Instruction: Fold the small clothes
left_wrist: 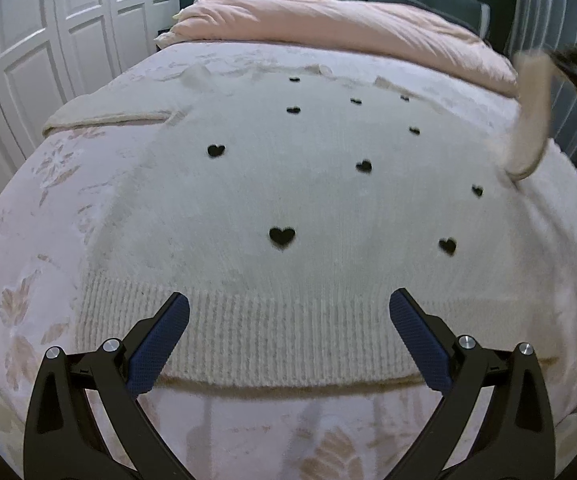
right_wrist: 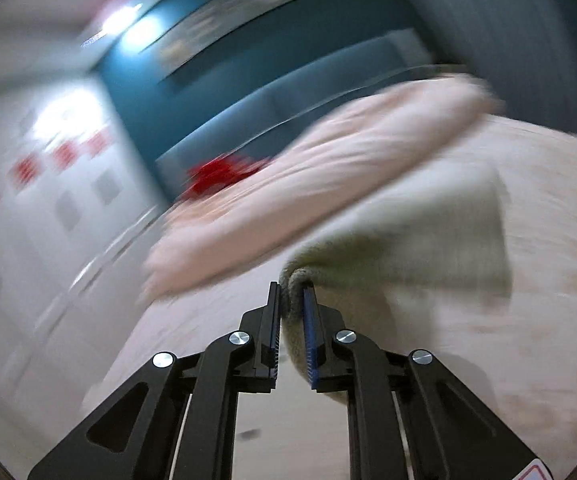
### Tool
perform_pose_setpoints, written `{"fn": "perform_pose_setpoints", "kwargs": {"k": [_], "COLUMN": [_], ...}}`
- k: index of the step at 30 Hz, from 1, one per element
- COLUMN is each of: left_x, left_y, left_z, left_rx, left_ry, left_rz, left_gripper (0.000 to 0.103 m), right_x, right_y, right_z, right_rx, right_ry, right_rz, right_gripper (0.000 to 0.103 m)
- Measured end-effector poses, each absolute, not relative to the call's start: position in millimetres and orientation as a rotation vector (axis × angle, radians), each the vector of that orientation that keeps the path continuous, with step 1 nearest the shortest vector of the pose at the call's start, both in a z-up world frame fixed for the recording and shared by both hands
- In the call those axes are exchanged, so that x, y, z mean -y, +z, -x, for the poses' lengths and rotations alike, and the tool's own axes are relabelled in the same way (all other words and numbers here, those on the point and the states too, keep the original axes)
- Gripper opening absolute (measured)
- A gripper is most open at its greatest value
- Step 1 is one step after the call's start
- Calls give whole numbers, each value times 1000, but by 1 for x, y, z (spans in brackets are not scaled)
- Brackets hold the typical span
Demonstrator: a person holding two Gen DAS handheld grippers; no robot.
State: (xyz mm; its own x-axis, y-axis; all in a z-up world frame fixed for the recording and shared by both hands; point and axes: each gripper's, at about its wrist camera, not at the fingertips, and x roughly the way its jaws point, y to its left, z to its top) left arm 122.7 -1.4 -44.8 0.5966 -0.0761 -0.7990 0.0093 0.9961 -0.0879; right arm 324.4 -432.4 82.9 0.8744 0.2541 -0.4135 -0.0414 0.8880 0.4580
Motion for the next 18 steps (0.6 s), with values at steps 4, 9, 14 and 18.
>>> {"fn": "perform_pose_setpoints", "kwargs": {"k": [4, 9, 14, 18], "left_x": [-14, -43, -54, -24], "left_y": [-37, -20, -19, -32], "left_z": [-137, -184, -279, -376], "left_rx": [-950, -951, -929, -932], "left_ry": [-92, -163, -180, -167], "left_rz": [184, 343, 475, 533], "left_gripper": [98, 98, 98, 98], "right_x": [307, 268, 329, 368], "right_y": [43, -22, -63, -87], "right_z": [-366, -340, -288, -279], "right_rx": [-679, -785, -828, -855], "right_ry": [322, 339, 200, 134], "right_rz": [-334, -368, -522, -615], "right_gripper": [49, 49, 55, 55]}}
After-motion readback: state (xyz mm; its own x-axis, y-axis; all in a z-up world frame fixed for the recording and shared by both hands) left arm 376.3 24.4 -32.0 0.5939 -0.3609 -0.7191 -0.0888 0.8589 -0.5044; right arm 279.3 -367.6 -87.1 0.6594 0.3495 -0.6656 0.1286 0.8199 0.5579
